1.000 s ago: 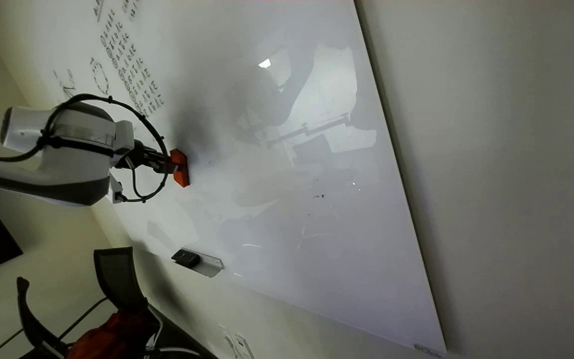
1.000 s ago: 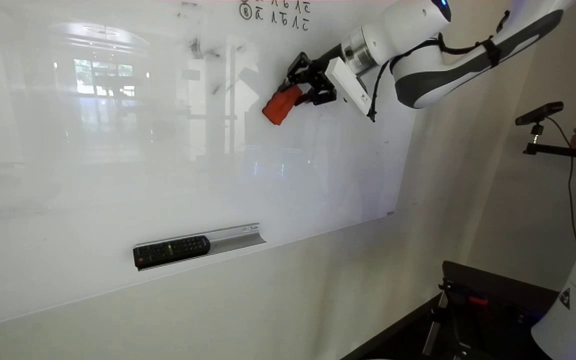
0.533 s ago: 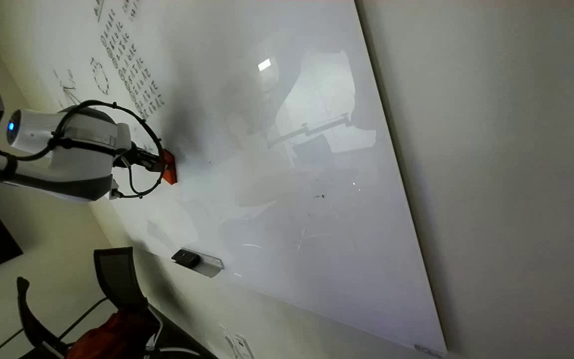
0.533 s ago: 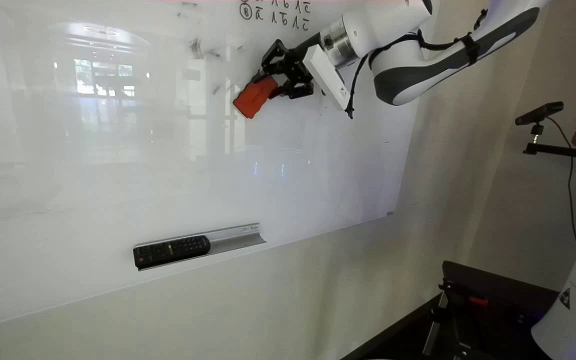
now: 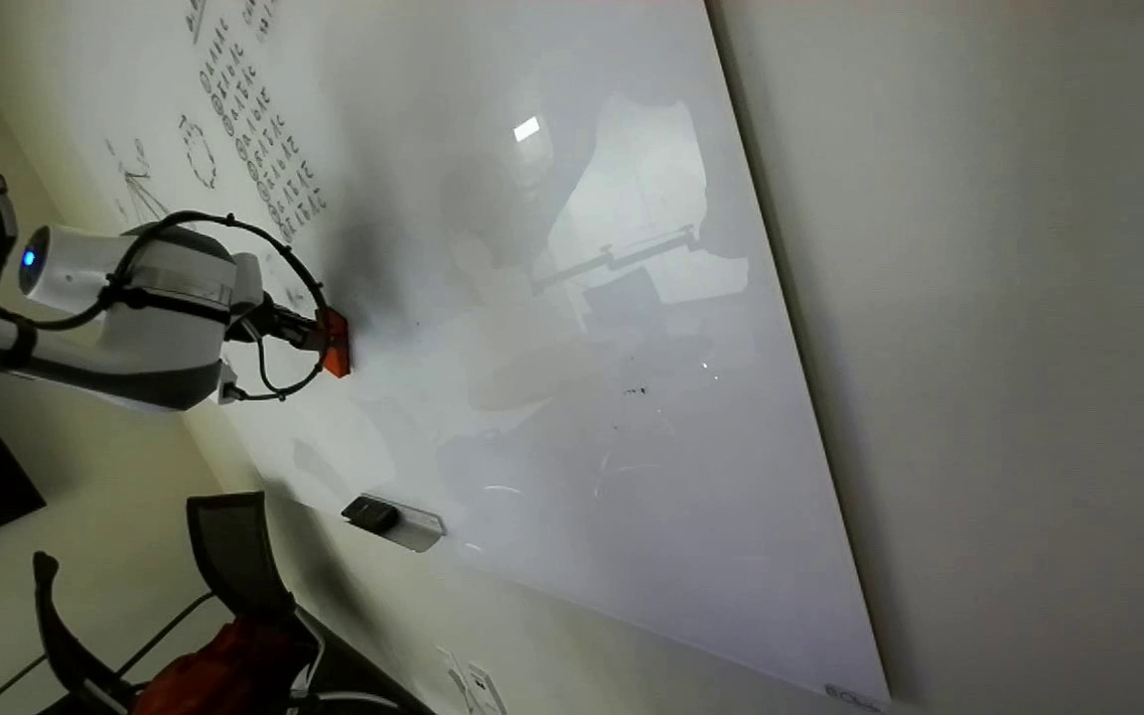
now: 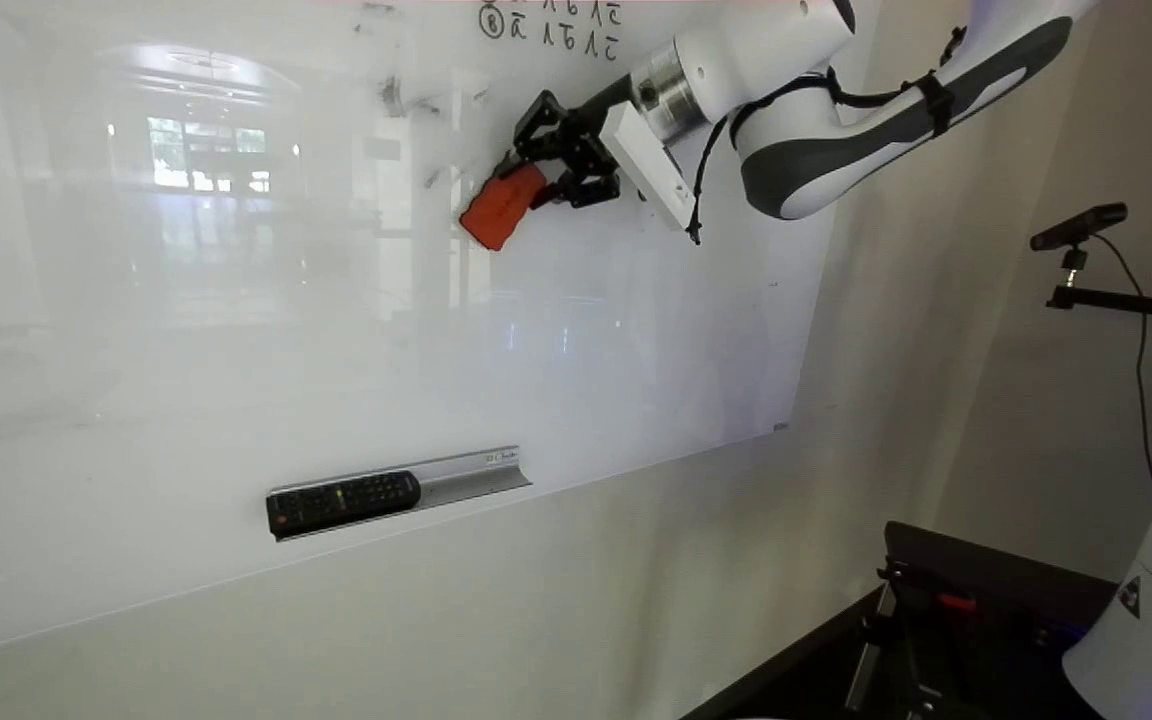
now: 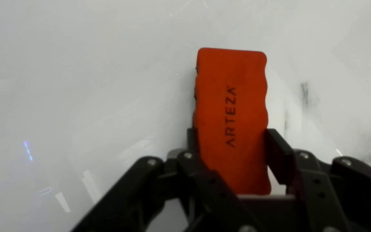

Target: Use the orange eraser to clean the "ABCDE" off the whiteboard

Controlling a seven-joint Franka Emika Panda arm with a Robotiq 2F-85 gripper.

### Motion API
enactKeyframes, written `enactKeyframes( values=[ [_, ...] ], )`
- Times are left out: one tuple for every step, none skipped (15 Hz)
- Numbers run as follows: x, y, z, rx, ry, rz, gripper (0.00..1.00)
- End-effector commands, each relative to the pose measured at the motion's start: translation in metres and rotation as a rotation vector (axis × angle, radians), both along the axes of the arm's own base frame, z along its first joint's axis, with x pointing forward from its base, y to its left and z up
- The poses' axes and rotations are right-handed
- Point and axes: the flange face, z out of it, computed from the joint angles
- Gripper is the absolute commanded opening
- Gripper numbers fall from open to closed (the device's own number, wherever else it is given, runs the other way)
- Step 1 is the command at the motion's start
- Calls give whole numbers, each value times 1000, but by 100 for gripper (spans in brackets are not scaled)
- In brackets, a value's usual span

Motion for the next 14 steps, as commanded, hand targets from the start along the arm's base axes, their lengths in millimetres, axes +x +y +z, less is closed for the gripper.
enactKeyframes(
  values=[
    [1, 15, -43, -58, 122, 21, 28],
    [2, 17, -56, -80, 162, 22, 28],
    [3, 19, -65, -104, 199, 18, 28],
    [7, 21, -73, -127, 232, 15, 28],
    [11, 23, -79, -152, 261, 9, 28],
    [14, 27, -84, -171, 289, 13, 28],
    [17, 31, -89, -189, 315, 19, 28],
    [19, 34, -91, -213, 337, 22, 28],
    [23, 36, -98, -238, 372, 30, 28],
    [25, 39, -103, -256, 397, 35, 28],
    [30, 41, -109, -284, 419, 36, 28],
    [33, 44, -113, -304, 433, 39, 28],
    [36, 46, -118, -325, 439, 36, 28],
    [40, 48, -123, -345, 432, 35, 28]
  ],
)
